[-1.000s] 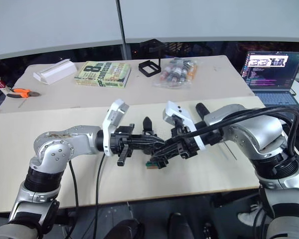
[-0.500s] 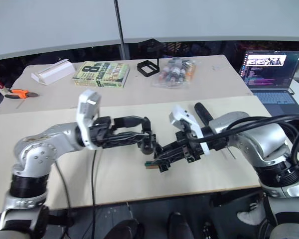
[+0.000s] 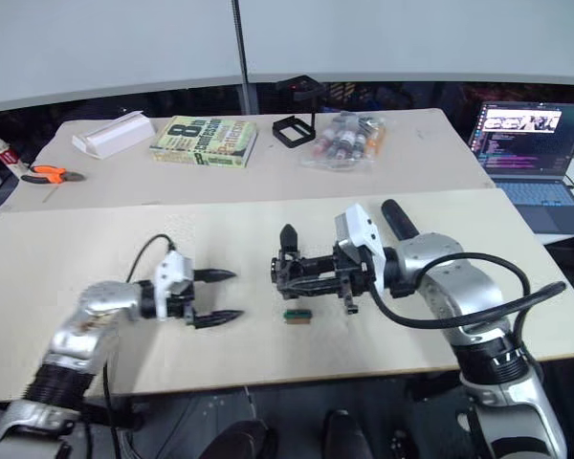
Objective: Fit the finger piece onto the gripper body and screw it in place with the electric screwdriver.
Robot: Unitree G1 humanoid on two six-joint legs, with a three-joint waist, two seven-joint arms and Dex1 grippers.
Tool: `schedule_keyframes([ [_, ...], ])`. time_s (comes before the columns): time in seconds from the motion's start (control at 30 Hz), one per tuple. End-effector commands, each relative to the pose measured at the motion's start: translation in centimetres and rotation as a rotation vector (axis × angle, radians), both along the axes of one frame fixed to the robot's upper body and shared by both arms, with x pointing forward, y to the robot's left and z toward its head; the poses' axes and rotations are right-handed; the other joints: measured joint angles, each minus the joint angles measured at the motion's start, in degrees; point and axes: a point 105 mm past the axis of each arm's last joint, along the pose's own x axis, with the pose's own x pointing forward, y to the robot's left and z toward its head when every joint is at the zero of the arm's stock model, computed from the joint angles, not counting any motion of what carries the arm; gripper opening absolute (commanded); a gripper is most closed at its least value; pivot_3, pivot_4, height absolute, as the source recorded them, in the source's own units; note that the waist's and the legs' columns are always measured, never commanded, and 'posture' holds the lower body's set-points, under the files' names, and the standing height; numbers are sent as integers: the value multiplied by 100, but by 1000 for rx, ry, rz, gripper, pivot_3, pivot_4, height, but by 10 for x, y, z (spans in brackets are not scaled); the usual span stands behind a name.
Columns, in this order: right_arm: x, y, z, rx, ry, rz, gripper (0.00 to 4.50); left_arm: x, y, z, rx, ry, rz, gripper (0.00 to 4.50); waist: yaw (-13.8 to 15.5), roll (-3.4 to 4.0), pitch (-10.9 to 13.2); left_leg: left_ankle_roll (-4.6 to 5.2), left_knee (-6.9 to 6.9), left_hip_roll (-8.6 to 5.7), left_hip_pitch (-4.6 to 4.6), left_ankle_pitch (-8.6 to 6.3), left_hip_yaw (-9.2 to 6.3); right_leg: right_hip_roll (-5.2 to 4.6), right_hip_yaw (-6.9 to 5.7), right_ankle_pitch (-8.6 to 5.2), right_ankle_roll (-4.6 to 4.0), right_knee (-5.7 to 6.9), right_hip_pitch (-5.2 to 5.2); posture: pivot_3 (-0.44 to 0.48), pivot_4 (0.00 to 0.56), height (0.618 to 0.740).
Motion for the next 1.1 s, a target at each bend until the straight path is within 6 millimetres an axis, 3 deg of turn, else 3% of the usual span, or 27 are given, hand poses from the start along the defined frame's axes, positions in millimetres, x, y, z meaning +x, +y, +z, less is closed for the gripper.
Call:
schedule_keyframes([
  [0.03,-1,1,6,-1,-73,26,388,9,-18,7,-12,-22,-30,4500,-34,0,0,0,-1,0,0,0,0,0,1,0,0,2,-1,0,150,740],
  [0.47,-2,2,6,-2,-83,21,388,35,-51,-3,-43,-17,-19,4500,-86,0,0,1,0,-1,2,0,0,1,0,0,0,6,-3,0,150,740],
  [0.73,0,-1,8,-7,-92,-6,388,39,-67,-4,-52,3,-82,4500,-74,-1,0,1,2,0,2,-1,0,1,1,0,0,8,-3,0,150,740],
  [0.83,4,0,9,-1,-104,-20,388,36,-70,-8,-48,13,-103,3811,-81,-1,0,1,1,1,2,-1,0,1,3,0,0,8,-4,0,150,740],
  [0.93,9,5,9,-1,-121,-31,388,35,-71,-11,-44,13,-104,2402,-78,-1,0,1,2,1,3,-1,1,1,2,0,0,11,-4,0,150,740],
  [1.1,19,19,7,-21,-152,-39,388,34,-66,-12,-52,-6,-87,2364,-83,-1,0,1,3,0,3,-1,1,1,2,0,0,12,-4,0,150,740],
])
